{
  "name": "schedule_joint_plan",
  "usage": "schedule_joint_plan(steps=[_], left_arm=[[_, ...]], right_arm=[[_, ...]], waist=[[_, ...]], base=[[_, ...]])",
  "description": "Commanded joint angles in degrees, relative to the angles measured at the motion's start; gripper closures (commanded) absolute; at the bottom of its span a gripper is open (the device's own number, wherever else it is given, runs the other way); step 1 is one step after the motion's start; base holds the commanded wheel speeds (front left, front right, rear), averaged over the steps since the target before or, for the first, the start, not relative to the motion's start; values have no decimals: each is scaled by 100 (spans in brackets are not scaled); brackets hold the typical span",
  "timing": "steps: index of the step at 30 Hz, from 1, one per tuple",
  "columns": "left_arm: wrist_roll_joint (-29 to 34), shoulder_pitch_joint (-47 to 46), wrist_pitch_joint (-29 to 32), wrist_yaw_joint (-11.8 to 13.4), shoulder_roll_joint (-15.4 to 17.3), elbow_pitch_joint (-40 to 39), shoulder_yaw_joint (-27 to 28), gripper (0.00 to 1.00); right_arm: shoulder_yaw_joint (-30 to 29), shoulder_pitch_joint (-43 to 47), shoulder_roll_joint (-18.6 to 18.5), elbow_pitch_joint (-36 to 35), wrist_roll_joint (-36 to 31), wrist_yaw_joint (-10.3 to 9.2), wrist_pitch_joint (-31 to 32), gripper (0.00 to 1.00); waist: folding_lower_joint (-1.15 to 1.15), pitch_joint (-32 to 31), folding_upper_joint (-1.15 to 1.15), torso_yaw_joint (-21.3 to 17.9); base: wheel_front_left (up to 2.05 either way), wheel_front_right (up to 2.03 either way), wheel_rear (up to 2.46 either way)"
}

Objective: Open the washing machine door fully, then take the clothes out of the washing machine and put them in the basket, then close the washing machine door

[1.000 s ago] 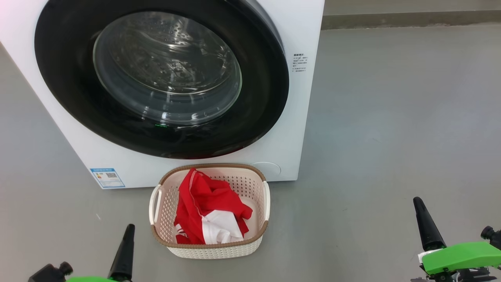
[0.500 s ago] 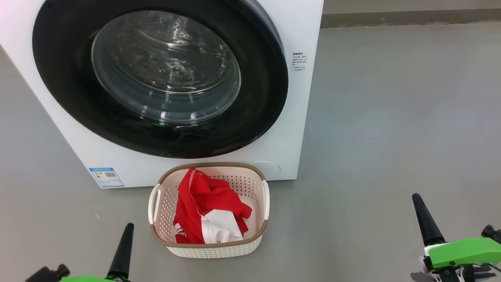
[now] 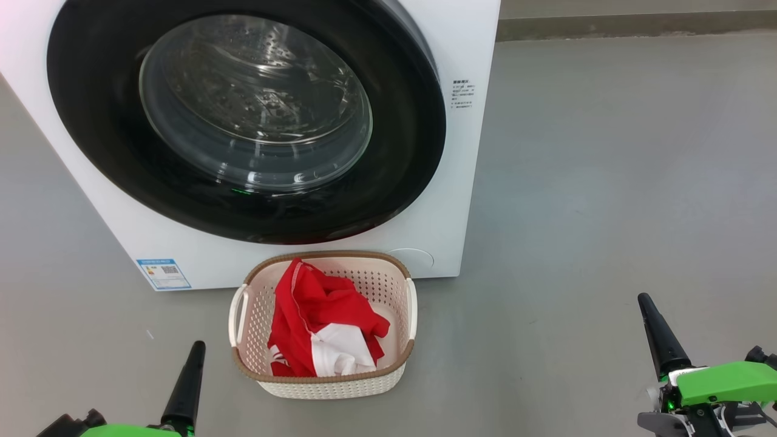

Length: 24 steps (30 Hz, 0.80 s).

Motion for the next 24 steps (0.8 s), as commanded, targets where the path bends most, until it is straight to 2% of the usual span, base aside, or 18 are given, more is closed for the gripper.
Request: schedule_joint_plan(steps=[1, 14, 24], left_arm=[[-185, -275, 71, -84, 79, -96, 197, 100], [-1028, -350, 285, -130, 87, -19, 290, 100], [-1059, -352, 292, -132, 87, -17, 294, 100]], right_arm=[[67, -316, -96, -133, 174, -3, 57, 100], [69, -423, -112, -73, 1039, -5, 277, 100], [69, -426, -112, -70, 1070, -5, 284, 100]], waist=[[0, 2, 0, -1], [0, 22, 0, -14], [0, 23, 0, -14]], base=[[0, 0, 0], [0, 0, 0], [0, 0, 0]])
